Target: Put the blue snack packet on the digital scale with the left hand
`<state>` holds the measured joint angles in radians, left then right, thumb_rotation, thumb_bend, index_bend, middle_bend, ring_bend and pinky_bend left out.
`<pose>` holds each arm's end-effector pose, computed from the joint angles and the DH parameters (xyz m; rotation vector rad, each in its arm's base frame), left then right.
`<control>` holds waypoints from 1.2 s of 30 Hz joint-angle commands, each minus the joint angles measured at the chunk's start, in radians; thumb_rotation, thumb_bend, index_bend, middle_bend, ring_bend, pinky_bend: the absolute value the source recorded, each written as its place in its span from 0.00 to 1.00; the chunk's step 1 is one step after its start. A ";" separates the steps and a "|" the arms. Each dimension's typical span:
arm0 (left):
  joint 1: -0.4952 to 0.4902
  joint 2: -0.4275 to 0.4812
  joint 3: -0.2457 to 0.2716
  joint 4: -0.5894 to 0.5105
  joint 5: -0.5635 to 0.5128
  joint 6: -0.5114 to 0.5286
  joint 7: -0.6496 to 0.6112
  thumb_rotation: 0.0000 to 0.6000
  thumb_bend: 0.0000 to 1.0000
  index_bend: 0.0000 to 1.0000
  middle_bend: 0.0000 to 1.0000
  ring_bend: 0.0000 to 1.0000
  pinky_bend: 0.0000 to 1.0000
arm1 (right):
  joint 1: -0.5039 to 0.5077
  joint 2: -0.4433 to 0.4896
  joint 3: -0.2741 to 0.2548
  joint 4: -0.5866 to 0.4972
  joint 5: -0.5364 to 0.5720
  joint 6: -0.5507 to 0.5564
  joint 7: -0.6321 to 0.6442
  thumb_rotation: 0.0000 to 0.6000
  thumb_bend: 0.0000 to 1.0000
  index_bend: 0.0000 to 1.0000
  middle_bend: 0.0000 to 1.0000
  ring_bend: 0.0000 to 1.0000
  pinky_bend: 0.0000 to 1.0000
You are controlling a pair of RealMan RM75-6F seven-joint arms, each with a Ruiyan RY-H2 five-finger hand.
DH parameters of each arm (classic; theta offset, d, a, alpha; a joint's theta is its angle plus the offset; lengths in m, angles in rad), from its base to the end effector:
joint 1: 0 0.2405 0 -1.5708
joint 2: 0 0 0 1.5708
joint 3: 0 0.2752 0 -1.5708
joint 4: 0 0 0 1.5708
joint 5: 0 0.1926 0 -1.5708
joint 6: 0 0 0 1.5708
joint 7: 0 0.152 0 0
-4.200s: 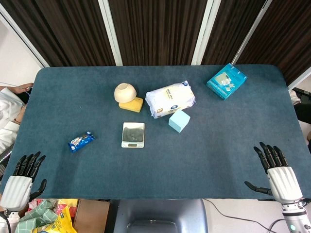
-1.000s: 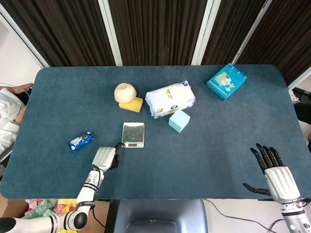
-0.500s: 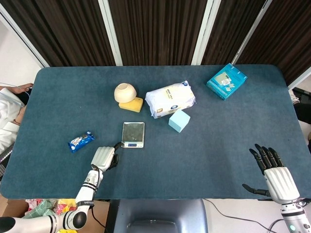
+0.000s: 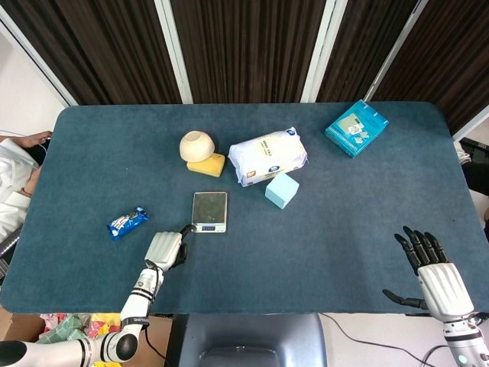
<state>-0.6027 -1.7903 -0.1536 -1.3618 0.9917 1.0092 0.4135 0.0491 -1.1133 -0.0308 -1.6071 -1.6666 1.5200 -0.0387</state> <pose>-0.1981 0.3125 -0.0747 -1.7305 -1.2089 -0.8098 -0.3101 -0.1603 0.1692 1.5471 -0.8559 0.9014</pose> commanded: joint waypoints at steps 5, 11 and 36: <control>0.000 -0.002 -0.001 0.001 0.016 0.011 -0.011 1.00 0.69 0.26 1.00 1.00 1.00 | 0.000 0.001 0.001 -0.001 0.004 -0.003 0.001 0.76 0.16 0.00 0.00 0.00 0.00; 0.026 0.016 -0.001 -0.047 0.174 0.135 -0.104 1.00 0.63 0.09 1.00 1.00 1.00 | 0.001 0.001 0.000 -0.002 0.004 -0.006 0.000 0.76 0.16 0.00 0.00 0.00 0.00; 0.062 0.065 -0.096 0.136 -0.048 0.111 0.057 1.00 0.30 0.09 1.00 1.00 1.00 | 0.001 0.003 -0.011 -0.004 -0.024 -0.003 0.000 0.76 0.16 0.00 0.00 0.00 0.00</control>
<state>-0.5398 -1.7258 -0.2496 -1.2269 0.9432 1.1178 0.4699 0.0498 -1.1106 -0.0423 -1.6107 -1.6906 1.5174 -0.0381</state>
